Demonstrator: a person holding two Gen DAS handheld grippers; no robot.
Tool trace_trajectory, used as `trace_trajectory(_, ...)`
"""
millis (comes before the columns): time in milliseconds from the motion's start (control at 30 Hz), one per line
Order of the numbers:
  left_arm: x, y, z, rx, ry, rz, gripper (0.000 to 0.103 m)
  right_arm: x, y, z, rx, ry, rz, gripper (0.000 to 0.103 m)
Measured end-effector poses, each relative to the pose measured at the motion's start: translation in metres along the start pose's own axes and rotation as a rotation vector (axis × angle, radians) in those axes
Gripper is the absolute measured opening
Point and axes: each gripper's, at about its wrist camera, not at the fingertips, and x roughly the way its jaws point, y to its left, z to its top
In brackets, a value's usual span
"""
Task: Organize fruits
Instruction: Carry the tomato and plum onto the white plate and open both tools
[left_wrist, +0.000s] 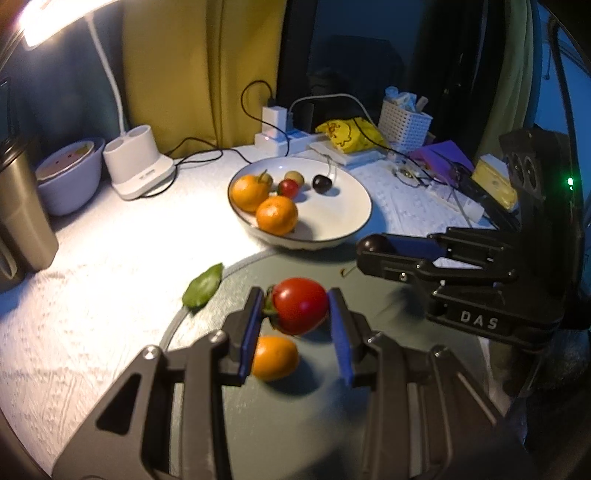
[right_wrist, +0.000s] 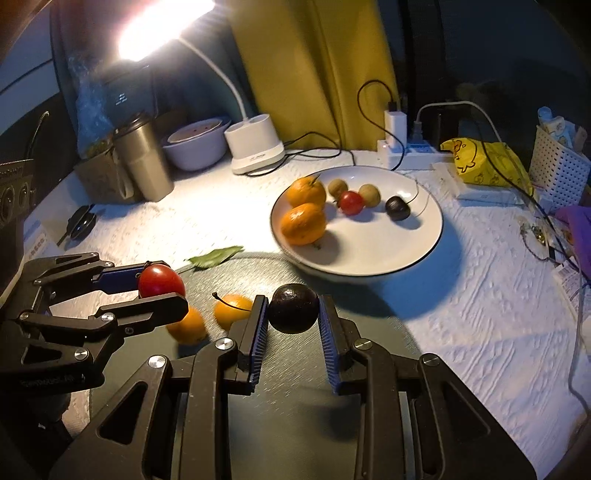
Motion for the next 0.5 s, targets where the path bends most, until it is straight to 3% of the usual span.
trace_trajectory(500, 0.036, -0.014, 0.034, 0.03, 0.025, -0.004, 0.036, 0.009, -0.047, 0.02, 0.043, -0.027, -0.009, 0.029)
